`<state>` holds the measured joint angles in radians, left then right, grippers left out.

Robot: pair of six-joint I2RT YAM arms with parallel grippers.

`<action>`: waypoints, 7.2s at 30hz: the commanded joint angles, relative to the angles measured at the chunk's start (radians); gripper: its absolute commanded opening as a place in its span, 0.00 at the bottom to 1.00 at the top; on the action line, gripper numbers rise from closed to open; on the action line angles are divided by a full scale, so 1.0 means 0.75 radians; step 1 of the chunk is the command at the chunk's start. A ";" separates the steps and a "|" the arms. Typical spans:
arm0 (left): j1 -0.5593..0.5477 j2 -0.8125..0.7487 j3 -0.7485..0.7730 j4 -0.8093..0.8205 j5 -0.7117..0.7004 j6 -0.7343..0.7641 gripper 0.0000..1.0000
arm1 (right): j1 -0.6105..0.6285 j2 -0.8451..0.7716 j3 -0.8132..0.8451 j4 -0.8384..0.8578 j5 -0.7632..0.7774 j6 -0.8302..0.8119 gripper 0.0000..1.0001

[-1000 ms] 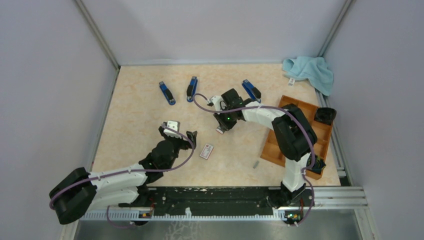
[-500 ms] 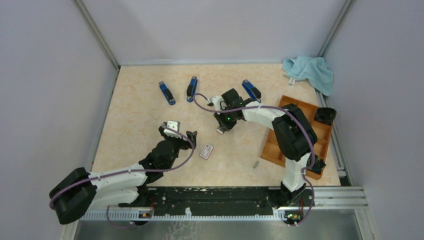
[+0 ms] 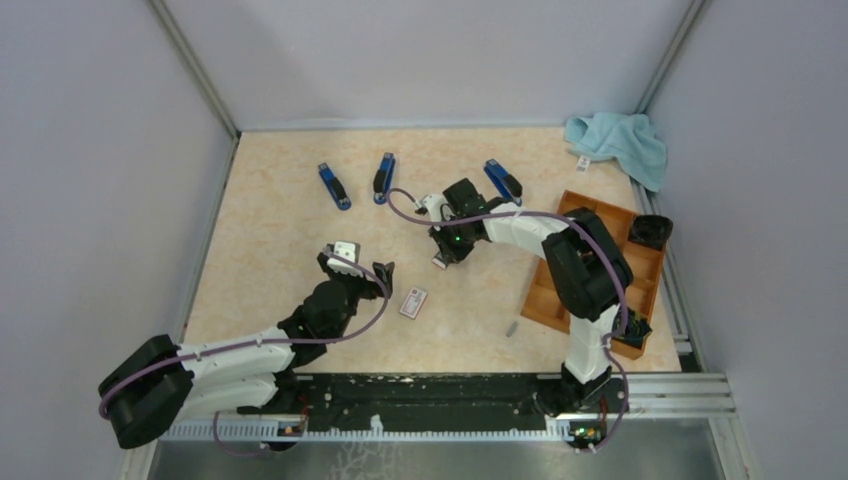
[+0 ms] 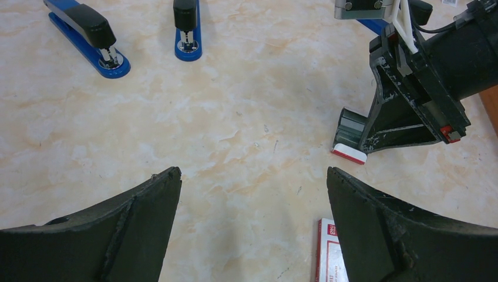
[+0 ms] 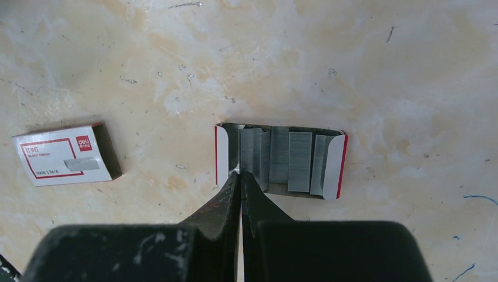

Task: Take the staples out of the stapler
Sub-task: Pick up the staple from the staple box, then place the staple at the center of the board, then adjust the staple box at the center of the board, then pick up the staple from the staple box.

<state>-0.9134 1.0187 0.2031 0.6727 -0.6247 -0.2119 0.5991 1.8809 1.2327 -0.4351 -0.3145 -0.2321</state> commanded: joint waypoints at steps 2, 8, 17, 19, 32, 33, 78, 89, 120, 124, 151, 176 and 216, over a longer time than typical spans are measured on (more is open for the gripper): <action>0.008 -0.010 -0.002 0.028 -0.007 -0.005 0.99 | -0.014 -0.041 0.043 0.032 -0.026 0.007 0.00; 0.009 -0.008 -0.001 0.026 -0.008 -0.005 0.99 | -0.037 -0.097 0.027 0.056 -0.045 0.019 0.00; 0.008 0.001 0.005 0.023 -0.009 -0.004 0.99 | -0.080 -0.137 0.018 0.058 -0.166 0.044 0.00; 0.009 0.002 0.007 0.023 -0.009 -0.004 0.99 | -0.084 -0.148 0.016 0.060 -0.176 0.046 0.00; 0.013 -0.126 -0.040 0.029 0.089 -0.090 0.99 | -0.107 -0.222 -0.021 0.080 -0.349 0.061 0.00; 0.018 -0.158 -0.061 0.058 0.137 -0.125 0.99 | -0.109 -0.236 -0.028 0.083 -0.372 0.060 0.00; 0.309 0.614 0.494 -0.373 0.902 -0.615 0.38 | -0.274 -0.264 -0.059 0.007 -0.065 -0.217 0.27; 0.330 0.967 0.778 -0.595 1.096 -0.697 0.05 | -0.273 0.101 0.202 -0.031 -0.188 -0.146 0.02; 0.422 0.699 0.698 -0.795 0.884 -0.434 0.27 | -0.192 -0.134 0.075 -0.081 -0.451 -0.001 0.06; 0.422 0.557 0.559 -0.533 1.021 -0.301 0.38 | -0.192 -0.214 0.021 0.011 -0.494 0.105 0.24; 0.412 0.135 0.092 0.126 0.591 0.035 0.76 | -0.020 0.063 0.162 0.069 -0.001 0.220 0.57; 0.412 0.173 0.105 0.141 0.583 0.035 0.76 | 0.017 0.108 0.180 0.060 0.025 0.213 0.58; 0.412 0.179 0.111 0.136 0.585 0.035 0.76 | 0.034 0.070 0.166 0.042 0.152 0.154 0.47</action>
<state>-0.6006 1.1473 0.2779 0.7452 -0.1829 -0.1894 0.6132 1.9617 1.3315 -0.4007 -0.2626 -0.0818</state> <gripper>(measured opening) 0.759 0.457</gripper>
